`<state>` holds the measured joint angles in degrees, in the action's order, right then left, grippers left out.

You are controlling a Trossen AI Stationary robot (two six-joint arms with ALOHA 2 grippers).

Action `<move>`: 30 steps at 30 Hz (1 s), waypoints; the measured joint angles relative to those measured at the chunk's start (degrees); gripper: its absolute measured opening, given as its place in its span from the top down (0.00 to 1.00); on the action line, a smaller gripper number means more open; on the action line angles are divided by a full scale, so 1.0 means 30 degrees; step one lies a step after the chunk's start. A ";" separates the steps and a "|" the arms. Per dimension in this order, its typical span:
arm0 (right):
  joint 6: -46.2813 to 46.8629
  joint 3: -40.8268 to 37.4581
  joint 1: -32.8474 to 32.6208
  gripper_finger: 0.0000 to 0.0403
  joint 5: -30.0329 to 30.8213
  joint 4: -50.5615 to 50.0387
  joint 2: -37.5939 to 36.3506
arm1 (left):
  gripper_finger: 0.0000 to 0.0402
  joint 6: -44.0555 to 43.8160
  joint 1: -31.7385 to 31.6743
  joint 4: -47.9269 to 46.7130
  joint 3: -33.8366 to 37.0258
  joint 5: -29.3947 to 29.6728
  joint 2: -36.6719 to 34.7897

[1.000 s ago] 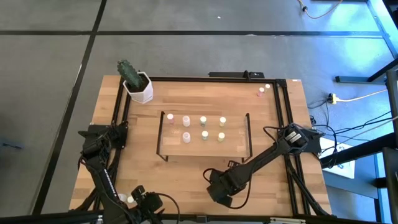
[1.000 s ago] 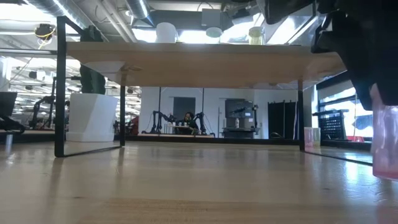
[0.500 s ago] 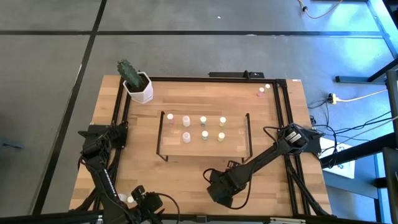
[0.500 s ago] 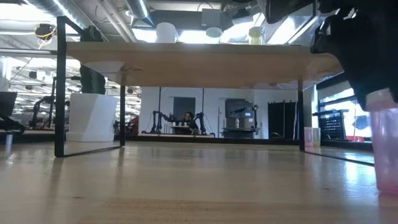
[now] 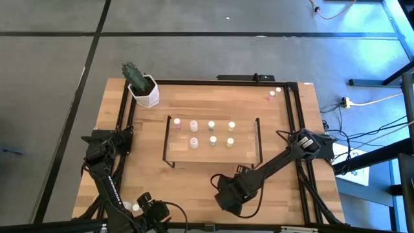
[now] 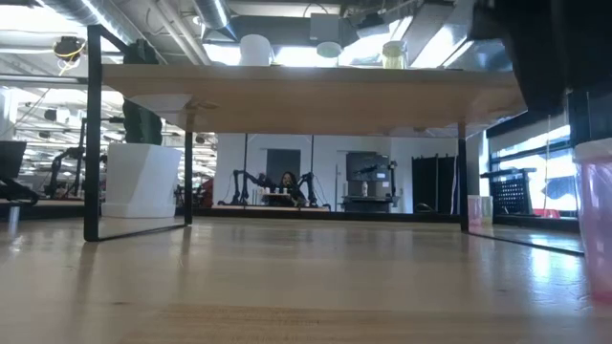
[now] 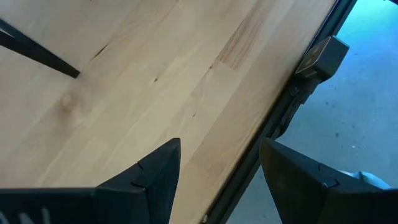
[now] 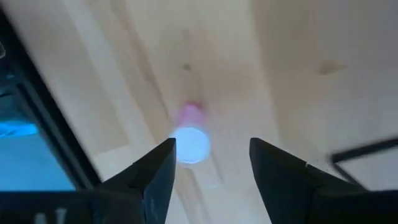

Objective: Pick and place medicine bottles onto shelf by color
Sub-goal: Put the bottom pink pill bottle on the shelf aligned with the other pink pill bottle

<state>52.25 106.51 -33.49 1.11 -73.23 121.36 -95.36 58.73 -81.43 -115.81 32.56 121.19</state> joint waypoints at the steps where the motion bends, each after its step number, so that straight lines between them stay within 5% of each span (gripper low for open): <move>1: 0.0001 0.0432 -0.0001 0.49 0.0264 -0.0627 0.0000 | 0.47 0.0006 -0.0003 0.0000 0.0000 0.0000 0.0000; 10: 0.1106 0.5665 -0.1329 0.49 0.4774 -0.4125 -0.0007 | 0.47 0.4827 -0.0346 0.1258 0.0000 0.1249 0.0000; 19: 0.1543 0.9523 -0.3666 0.49 0.8486 -0.5579 -0.0031 | 0.47 1.3222 -0.2880 0.4711 0.0000 0.0880 0.0000; 30: 0.0990 0.9483 -0.6432 0.49 0.8814 -0.5618 -0.1247 | 0.47 2.0075 -0.5764 0.9900 0.0000 0.0391 0.0000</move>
<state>55.22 134.96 -52.79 27.55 -90.08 117.62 -35.14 41.44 -51.73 -115.81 33.73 121.19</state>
